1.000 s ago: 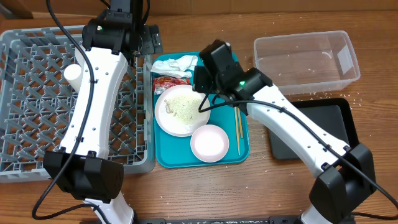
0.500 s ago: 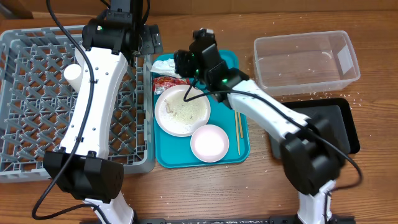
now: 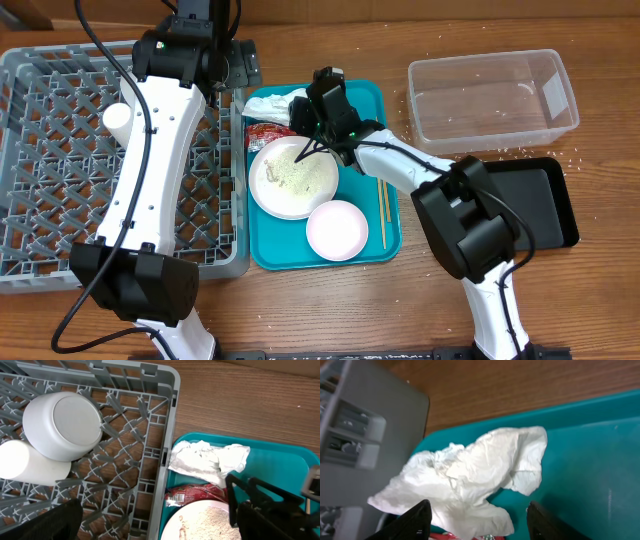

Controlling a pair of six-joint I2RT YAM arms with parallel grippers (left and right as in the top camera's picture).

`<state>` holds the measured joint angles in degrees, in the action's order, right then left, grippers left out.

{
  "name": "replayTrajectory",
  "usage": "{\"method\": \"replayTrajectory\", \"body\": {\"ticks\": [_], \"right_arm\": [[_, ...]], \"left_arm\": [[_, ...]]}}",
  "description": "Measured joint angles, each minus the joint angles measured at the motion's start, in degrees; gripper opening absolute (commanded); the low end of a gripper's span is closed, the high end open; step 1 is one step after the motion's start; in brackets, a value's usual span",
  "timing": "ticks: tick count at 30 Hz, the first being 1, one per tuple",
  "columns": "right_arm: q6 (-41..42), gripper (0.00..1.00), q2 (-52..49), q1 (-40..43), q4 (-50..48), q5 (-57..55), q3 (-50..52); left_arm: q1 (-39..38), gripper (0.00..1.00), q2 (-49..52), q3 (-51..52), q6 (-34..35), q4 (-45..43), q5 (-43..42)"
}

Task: Sort waste into correct bins and load items into the dishwasher
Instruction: 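Lower the right gripper onto the white napkin and grasp it, then lift the napkin and carry it right into the clear plastic bin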

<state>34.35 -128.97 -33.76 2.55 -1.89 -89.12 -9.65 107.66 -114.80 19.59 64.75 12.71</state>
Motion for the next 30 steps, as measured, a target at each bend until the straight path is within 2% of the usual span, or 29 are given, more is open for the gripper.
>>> {"method": "replayTrajectory", "body": {"ticks": [7, 11, 12, 14, 17, 20, 25, 29, 30], "right_arm": [[0.15, 0.57, -1.92, -0.15, -0.35, 2.51, 0.0], [0.04, 0.4, -1.92, -0.63, -0.44, 3.19, 0.0], [0.13, 0.39, -1.92, -0.79, -0.48, 3.19, 0.0], [0.15, 0.39, -1.92, -0.98, -0.96, 3.17, 0.0], [0.11, 0.45, -1.92, -1.11, -1.99, 3.15, -0.02], [0.15, 0.45, -2.14, -1.11, -3.23, 3.13, -0.02], [0.13, 0.53, -2.97, -1.11, -3.34, 2.86, -0.02], [0.09, 0.52, -3.23, -1.11, -3.39, 1.97, -0.02], [0.07, 0.49, -3.23, -1.11, -3.39, 1.77, -0.02]], "left_arm": [[0.0, 1.0, 0.0, 0.0, 0.0, 0.0, 0.0], [0.0, 1.0, 0.0, 0.0, 0.0, 0.0, 0.0], [0.0, 1.0, 0.0, 0.0, 0.0, 0.0, 0.0], [0.0, 1.0, 0.0, 0.0, 0.0, 0.0, 0.0], [0.0, 1.0, 0.0, 0.0, 0.0, 0.0, 0.0], [0.0, 1.0, 0.0, 0.0, 0.0, 0.0, 0.0], [0.0, 1.0, 0.0, 0.0, 0.0, 0.0, 0.0], [0.0, 1.0, 0.0, 0.0, 0.0, 0.0, 0.0], [0.0, 1.0, 0.0, 0.0, 0.0, 0.0, 0.0]]}}
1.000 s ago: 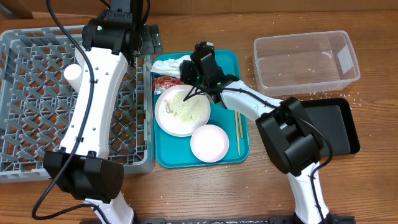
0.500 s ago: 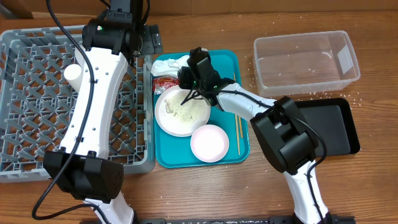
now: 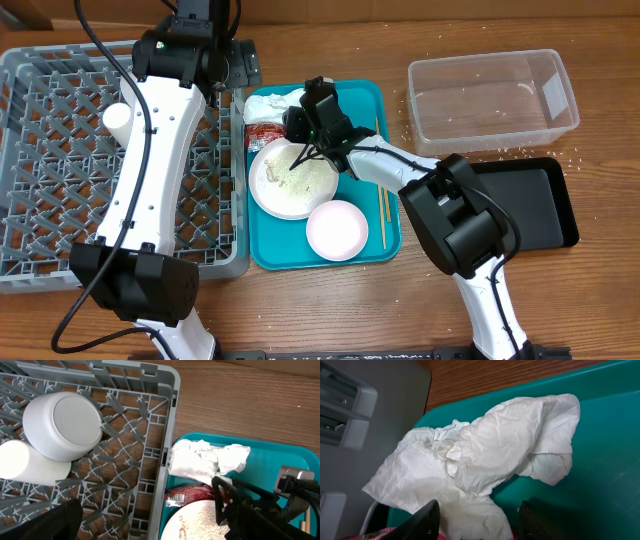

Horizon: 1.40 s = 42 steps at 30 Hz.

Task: Sort waste into correct bins and load items into the dishwasher
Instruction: 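Lift the napkin and carry it right into the clear plastic bin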

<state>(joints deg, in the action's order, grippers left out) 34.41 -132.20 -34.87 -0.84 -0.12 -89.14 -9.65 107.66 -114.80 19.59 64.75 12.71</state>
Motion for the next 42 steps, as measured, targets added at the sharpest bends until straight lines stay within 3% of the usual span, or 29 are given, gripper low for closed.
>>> {"method": "replayTrajectory", "body": {"ticks": [3, 5, 8, 13, 24, 42], "right_arm": [[-0.33, 0.33, -0.07, 0.0, -0.2, -0.35, 0.0], [-0.2, 0.14, -0.15, 0.0, -0.13, -0.42, 0.0], [-0.33, 0.04, -0.31, 0.0, 0.44, -0.61, -0.02], [-0.04, 0.04, -0.5, 0.17, 3.21, -0.74, -0.59], [0.09, 0.04, 1.99, 7.06, 20.55, -0.5, -11.74], [0.11, 0.04, 27.21, 18.47, 39.3, -1.25, -14.21]], "left_arm": [[0.0, 1.0, 0.0, 0.0, 0.0, 0.0, 0.0], [0.0, 1.0, 0.0, 0.0, 0.0, 0.0, 0.0], [0.0, 1.0, 0.0, 0.0, 0.0, 0.0, 0.0], [0.0, 1.0, 0.0, 0.0, 0.0, 0.0, 0.0], [0.0, 1.0, 0.0, 0.0, 0.0, 0.0, 0.0], [0.0, 1.0, 0.0, 0.0, 0.0, 0.0, 0.0]]}}
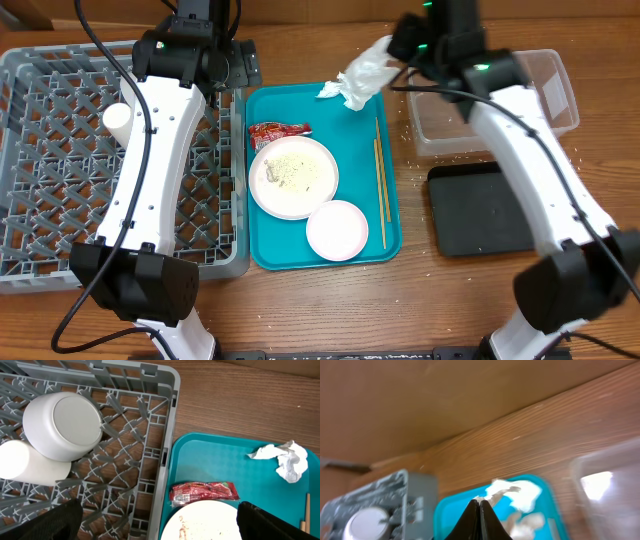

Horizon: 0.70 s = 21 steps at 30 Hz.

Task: Sort waste into correct bins and load items into the dishwasher
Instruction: 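Lift the napkin and carry it right into the clear plastic bin, then open the right gripper to drop the napkin in the bin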

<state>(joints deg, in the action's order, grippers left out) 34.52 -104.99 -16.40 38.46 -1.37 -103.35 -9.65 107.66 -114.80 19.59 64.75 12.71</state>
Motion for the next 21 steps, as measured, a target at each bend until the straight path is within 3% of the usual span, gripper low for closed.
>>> {"method": "replayTrajectory", "body": {"ticks": [9, 10, 12, 14, 16, 21], "right_arm": [[-0.04, 0.04, 2.27, 9.75, 9.18, -12.15, -0.09], [-0.02, 0.17, 2.27, 10.56, 9.18, -12.76, 0.0], [-0.02, 0.66, 2.27, 11.69, 9.25, -13.53, 0.22], [0.04, 0.94, 2.27, 12.31, 9.66, -13.9, 0.44], [0.0, 0.99, 2.16, 12.68, 9.81, -13.44, 0.63], [-0.02, 1.0, 2.12, 12.48, 7.1, -4.59, 0.72]], "left_arm": [[0.0, 1.0, 0.0, 0.0, 0.0, 0.0, 0.0], [0.0, 1.0, 0.0, 0.0, 0.0, 0.0, 0.0], [0.0, 1.0, 0.0, 0.0, 0.0, 0.0, 0.0], [0.0, 1.0, 0.0, 0.0, 0.0, 0.0, 0.0], [0.0, 1.0, 0.0, 0.0, 0.0, 0.0, 0.0], [0.0, 1.0, 0.0, 0.0, 0.0, 0.0, 0.0]]}}
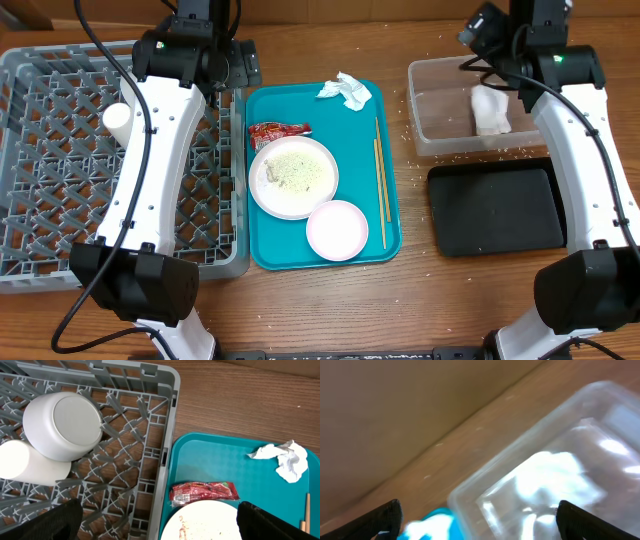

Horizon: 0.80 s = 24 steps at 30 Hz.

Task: Sort waste into correct bins and load items into the dishwasher
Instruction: 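Open the right gripper to drop the napkin in the bin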

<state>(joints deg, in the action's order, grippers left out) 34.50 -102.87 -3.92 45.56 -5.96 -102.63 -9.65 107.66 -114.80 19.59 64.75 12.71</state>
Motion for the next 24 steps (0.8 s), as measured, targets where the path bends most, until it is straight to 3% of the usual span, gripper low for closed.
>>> {"method": "replayTrajectory", "body": {"ticks": [4, 9, 16, 24], "right_arm": [[-0.02, 1.0, -0.31, -2.34, -6.16, 8.68, 0.11], [-0.79, 1.0, -2.29, -10.47, -14.03, 11.19, 0.11], [-2.71, 1.0, -13.09, -21.09, -20.92, 2.64, 0.09], [-3.06, 1.0, -26.86, -22.71, -23.15, -3.54, 0.55]], "left_arm": [[0.0, 1.0, 0.0, 0.0, 0.0, 0.0, 0.0], [0.0, 1.0, 0.0, 0.0, 0.0, 0.02, 0.0], [0.0, 1.0, 0.0, 0.0, 0.0, 0.0, 0.0], [0.0, 1.0, 0.0, 0.0, 0.0, 0.0, 0.0]]}}
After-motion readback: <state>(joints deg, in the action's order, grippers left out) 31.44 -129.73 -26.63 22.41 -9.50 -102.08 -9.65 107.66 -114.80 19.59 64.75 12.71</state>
